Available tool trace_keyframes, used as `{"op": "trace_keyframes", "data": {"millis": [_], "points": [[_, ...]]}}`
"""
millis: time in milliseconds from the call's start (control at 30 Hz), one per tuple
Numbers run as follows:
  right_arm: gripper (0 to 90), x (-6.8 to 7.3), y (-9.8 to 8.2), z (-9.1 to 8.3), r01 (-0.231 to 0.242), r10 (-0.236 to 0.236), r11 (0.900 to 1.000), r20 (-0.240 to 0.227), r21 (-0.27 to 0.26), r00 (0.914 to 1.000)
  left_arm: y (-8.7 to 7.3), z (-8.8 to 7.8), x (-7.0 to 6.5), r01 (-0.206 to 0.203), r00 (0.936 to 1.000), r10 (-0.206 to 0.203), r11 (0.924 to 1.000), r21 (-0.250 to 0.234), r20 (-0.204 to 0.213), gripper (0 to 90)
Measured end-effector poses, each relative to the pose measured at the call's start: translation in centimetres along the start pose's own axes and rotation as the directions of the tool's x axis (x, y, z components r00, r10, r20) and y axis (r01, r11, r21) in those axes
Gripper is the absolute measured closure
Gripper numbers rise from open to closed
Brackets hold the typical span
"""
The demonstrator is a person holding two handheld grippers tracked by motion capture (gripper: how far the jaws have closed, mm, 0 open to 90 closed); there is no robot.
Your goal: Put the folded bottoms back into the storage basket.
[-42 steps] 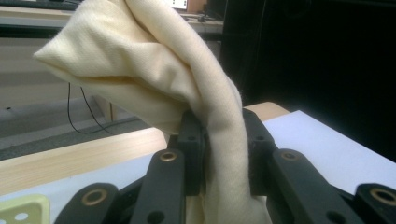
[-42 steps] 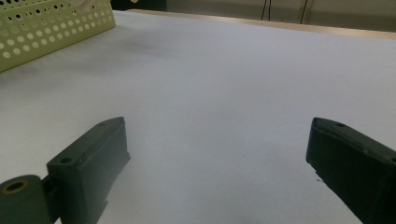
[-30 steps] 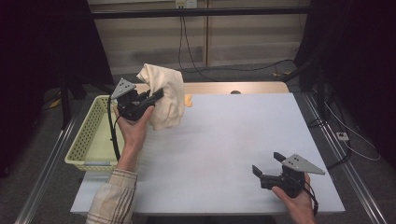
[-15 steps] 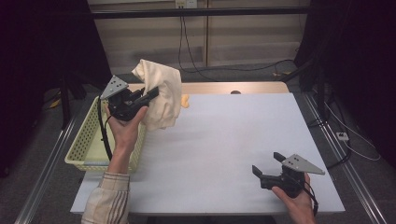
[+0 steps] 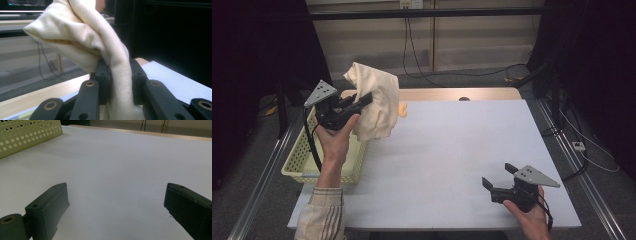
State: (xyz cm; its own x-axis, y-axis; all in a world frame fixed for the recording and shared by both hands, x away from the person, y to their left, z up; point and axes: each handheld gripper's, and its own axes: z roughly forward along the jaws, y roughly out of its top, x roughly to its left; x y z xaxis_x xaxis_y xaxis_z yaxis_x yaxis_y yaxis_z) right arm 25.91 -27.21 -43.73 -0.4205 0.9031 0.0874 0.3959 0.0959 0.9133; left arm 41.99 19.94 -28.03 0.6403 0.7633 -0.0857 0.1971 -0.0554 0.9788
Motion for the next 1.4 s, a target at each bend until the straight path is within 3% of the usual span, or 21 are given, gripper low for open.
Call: {"op": "trace_keyframes", "data": {"millis": [333,733,933,1167,1233,1400], "points": [[5.4,0.0,0.0,0.0,0.002,-0.002,1.000,-0.003,0.002,1.0000,0.1,-0.9,1.2,0.011,0.9999,-0.011,0.9998,0.014,0.002,74.2],[5.4,0.0,0.0,0.0,0.000,0.000,1.000,-0.001,0.002,1.0000,0.6,-2.7,2.4,0.044,0.9987,-0.043,0.9988,0.020,-0.026,74.5],[5.4,-0.1,0.0,0.1,0.005,-0.005,1.000,-0.002,0.005,1.0000,0.9,-4.2,2.8,0.041,0.9978,-0.041,0.9991,0.009,-0.053,74.6],[5.4,0.1,0.0,0.3,0.010,-0.010,1.000,-0.001,0.008,1.0000,0.1,-5.0,3.4,0.037,0.9960,-0.035,0.9989,0.027,-0.082,74.6],[5.4,0.0,0.0,0.3,0.010,-0.010,1.000,-0.003,0.009,0.9999,-0.3,-5.2,4.1,0.062,0.9942,-0.060,0.9979,0.017,-0.088,74.6],[5.4,0.0,0.0,0.3,0.010,-0.010,1.000,-0.001,0.008,1.0000,-0.3,-5.4,4.5,0.071,0.9928,-0.070,0.9975,0.002,-0.097,74.6]]}}
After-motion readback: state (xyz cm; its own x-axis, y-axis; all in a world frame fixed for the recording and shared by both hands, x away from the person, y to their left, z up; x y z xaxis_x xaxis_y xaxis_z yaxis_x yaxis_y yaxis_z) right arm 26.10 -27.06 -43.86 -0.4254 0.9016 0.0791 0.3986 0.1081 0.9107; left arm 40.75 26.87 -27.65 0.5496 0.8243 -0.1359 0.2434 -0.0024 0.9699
